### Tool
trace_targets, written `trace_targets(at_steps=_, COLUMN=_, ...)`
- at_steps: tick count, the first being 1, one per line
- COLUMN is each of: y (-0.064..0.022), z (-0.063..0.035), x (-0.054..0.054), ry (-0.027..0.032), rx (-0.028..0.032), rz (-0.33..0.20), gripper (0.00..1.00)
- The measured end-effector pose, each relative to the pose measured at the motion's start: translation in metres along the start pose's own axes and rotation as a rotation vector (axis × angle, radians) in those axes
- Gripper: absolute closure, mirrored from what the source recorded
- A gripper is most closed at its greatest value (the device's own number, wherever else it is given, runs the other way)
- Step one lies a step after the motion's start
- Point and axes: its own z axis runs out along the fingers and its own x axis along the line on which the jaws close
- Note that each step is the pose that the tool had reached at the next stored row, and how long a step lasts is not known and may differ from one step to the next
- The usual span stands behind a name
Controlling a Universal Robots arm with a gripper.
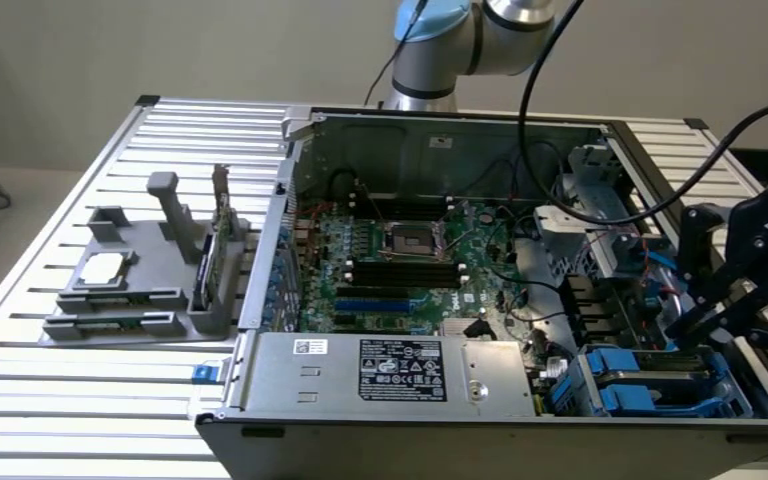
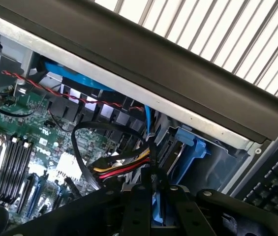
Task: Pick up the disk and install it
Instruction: 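Insert the first disk wire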
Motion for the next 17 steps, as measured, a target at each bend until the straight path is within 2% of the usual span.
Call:
trace_targets(at_steps=6, y=0.0, z=0.0, x=0.0, ry=-0.038, rx=0.0222, rz=0.027, gripper=0.84)
trace_targets(at_steps=11, y=0.0, z=0.0001, x=-0.0001, ry=-0.0657, rx=0.0392, rz=0.05, gripper=0.84)
trace_targets(at_steps=13, y=0.0, z=0.0001, x=-0.0001, ry=-0.0699, rx=0.0424, rz=0.057, gripper=0.84)
trace_targets(at_steps=17, y=-0.0012, z=0.0003, x=0.0003, ry=-0.0702, rx=0.0427, rz=0.057, gripper=0.84)
